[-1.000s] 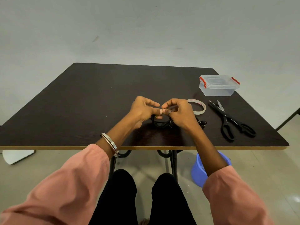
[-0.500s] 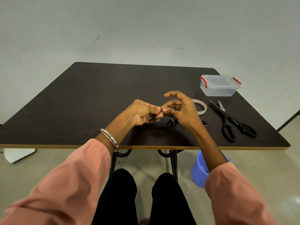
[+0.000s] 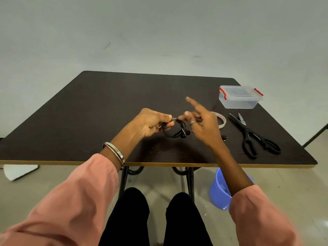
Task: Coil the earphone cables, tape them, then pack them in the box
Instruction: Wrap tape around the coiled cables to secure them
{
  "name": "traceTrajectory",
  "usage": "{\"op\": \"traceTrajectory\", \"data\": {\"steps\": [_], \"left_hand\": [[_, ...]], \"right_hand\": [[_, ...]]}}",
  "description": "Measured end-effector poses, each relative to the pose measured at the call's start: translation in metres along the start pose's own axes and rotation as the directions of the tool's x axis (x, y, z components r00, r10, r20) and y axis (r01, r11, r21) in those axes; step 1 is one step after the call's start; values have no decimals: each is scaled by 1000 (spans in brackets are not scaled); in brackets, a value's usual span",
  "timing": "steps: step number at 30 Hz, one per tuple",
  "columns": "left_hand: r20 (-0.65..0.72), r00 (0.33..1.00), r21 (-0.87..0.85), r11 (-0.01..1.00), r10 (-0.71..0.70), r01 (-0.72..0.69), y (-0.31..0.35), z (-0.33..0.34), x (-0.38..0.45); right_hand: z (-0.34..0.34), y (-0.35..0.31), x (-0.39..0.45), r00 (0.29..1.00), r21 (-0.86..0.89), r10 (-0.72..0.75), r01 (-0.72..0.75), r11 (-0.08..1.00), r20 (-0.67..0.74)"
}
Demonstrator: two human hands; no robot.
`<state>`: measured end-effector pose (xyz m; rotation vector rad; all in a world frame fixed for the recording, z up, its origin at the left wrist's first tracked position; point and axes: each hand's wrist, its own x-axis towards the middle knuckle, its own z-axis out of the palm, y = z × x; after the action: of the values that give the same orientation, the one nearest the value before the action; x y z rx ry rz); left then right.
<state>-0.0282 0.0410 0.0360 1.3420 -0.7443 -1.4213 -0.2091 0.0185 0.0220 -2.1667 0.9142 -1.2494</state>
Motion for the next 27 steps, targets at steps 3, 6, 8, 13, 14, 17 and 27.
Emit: {"op": "traceTrajectory", "data": {"steps": [3,6,8,13,14,17,27], "left_hand": [[17,994,10,995,104,-104,1,1,-3],[50,962,208,939,268,-273,-1,-2,-3],[96,909,456,794,405,-402,-4,-5,-2],[256,753,821,275,605,-500,-16,-7,7],[256,771,858,229,584,-459,-17,-9,12],[184,854,910,244,488,-335,-18,-18,19],[-33,823,897,379,568,-226,-27,-28,20]], "right_hand": [[2,-1,7,965,57,253,-257,965,66],[6,-2,8,933,38,321,-331,943,162],[10,-5,8,912,149,381,-402,904,150],[26,-6,16,837,283,536,-544,790,115],[30,-3,17,827,289,551,-558,778,113],[42,5,20,813,220,579,-577,786,64],[53,8,9,911,-120,404,-411,904,-80]]}}
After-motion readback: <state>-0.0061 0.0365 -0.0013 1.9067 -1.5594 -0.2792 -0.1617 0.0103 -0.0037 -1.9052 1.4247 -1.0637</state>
